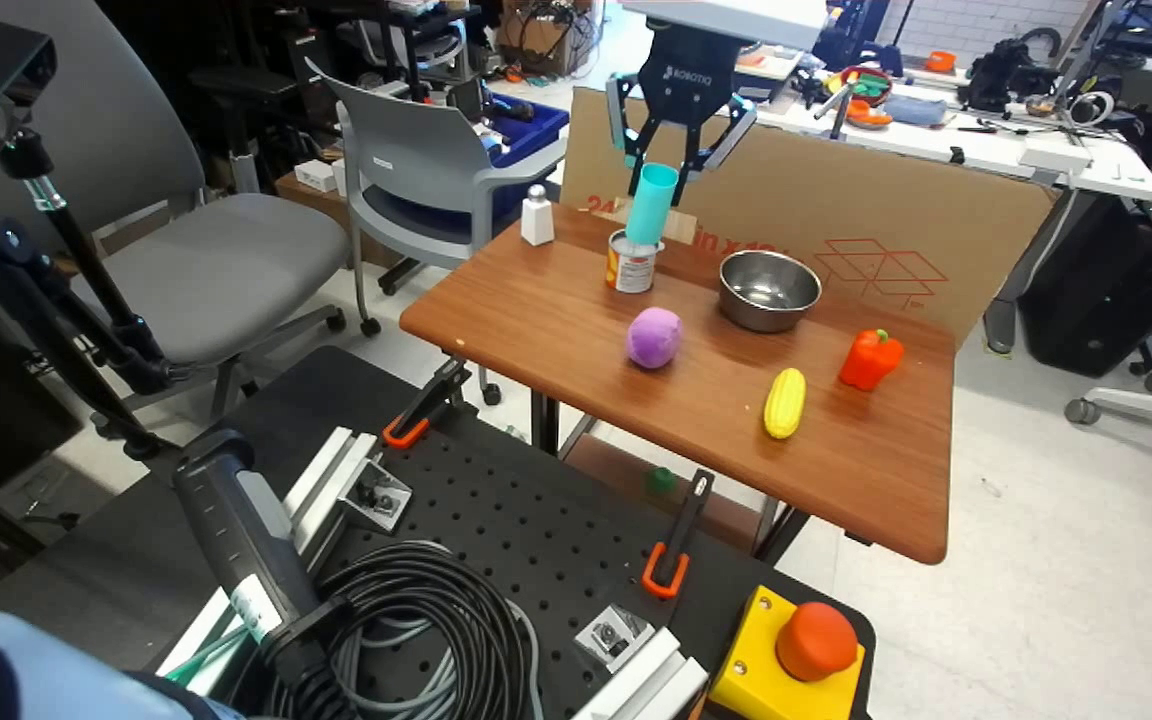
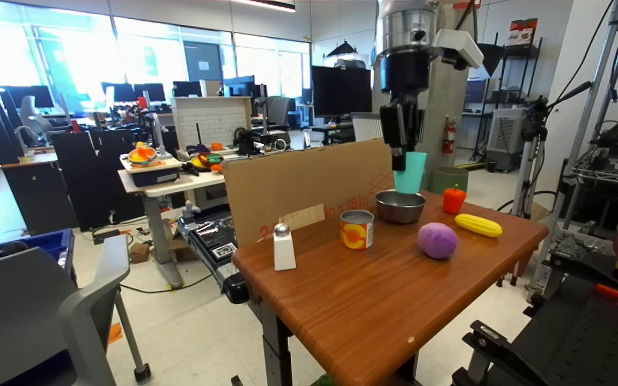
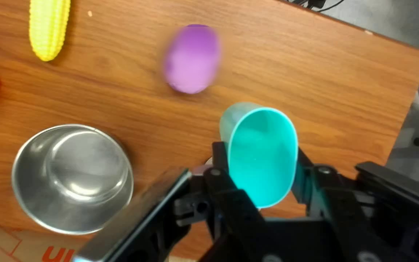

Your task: Put the blue cup on the table

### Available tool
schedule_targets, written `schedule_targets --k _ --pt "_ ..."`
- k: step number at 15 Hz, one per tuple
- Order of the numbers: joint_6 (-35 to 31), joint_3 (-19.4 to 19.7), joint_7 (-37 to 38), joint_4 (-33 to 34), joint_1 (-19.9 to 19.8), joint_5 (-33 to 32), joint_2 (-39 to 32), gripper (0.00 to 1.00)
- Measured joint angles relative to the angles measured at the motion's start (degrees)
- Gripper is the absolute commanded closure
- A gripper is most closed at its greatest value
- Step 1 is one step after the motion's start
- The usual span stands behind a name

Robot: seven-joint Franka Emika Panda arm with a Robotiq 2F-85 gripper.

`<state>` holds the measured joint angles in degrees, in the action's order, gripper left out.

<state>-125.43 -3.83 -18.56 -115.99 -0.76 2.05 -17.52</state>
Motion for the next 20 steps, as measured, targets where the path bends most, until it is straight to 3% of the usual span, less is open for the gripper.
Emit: schedule_targets --k 11,12,13,14,18,20 --pt "-11.3 -3.6 -0.4 -9.3 5.7 -5.1 -6.0 0.84" --pt "-12.2 -3.6 -0.4 -9.3 5.7 -5.5 -6.8 0.77" --pt "-12.9 -3.5 -0.4 -9.2 5.7 -5.9 -7.6 0.48" --pt "-12.9 -3.5 -0.4 -9.1 5.7 -6.4 -7.8 0.31" --pt "-13.0 -3.3 -0.4 -9.0 5.7 -9.3 -9.1 0.05" --pt "-13.0 -3.1 -0.2 -9.1 5.7 -11.7 -9.9 0.00"
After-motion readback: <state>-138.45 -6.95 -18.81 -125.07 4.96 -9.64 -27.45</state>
